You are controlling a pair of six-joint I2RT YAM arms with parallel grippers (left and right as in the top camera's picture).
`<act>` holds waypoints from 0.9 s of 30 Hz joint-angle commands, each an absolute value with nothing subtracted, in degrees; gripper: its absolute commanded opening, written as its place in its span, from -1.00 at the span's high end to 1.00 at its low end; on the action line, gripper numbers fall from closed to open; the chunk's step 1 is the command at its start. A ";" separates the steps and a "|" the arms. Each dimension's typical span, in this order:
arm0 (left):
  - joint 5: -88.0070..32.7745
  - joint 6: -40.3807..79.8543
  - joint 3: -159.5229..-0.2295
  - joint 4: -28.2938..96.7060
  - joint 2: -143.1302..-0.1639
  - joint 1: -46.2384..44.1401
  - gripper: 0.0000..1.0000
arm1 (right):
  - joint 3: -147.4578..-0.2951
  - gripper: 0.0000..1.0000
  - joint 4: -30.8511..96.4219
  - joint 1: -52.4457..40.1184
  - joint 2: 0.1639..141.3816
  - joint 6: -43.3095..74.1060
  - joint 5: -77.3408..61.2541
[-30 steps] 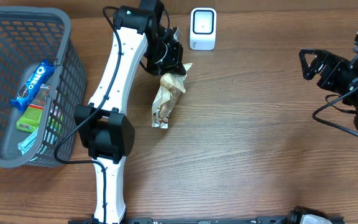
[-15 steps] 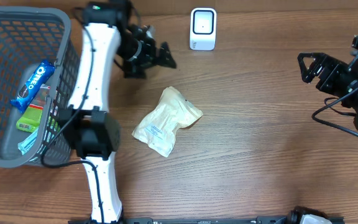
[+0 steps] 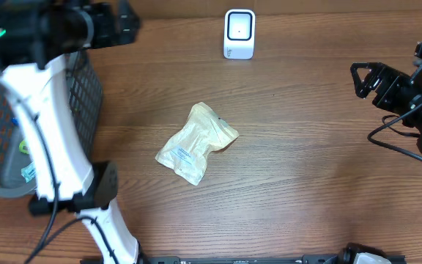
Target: Scan the item barcode
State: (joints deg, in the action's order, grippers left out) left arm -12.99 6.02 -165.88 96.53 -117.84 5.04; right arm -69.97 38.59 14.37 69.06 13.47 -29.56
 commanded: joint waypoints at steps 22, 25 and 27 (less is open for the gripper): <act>11.88 -3.81 -144.75 96.71 -125.43 25.58 -0.65 | -71.75 -0.99 40.86 14.48 68.18 13.54 -29.23; 12.45 -3.95 -143.06 96.14 -129.14 25.89 -0.65 | -71.75 -0.99 40.86 14.48 68.18 13.56 -29.23; 12.19 -3.90 -142.58 95.79 -131.55 26.30 -0.66 | -71.75 -0.99 40.86 14.48 68.18 13.54 -29.23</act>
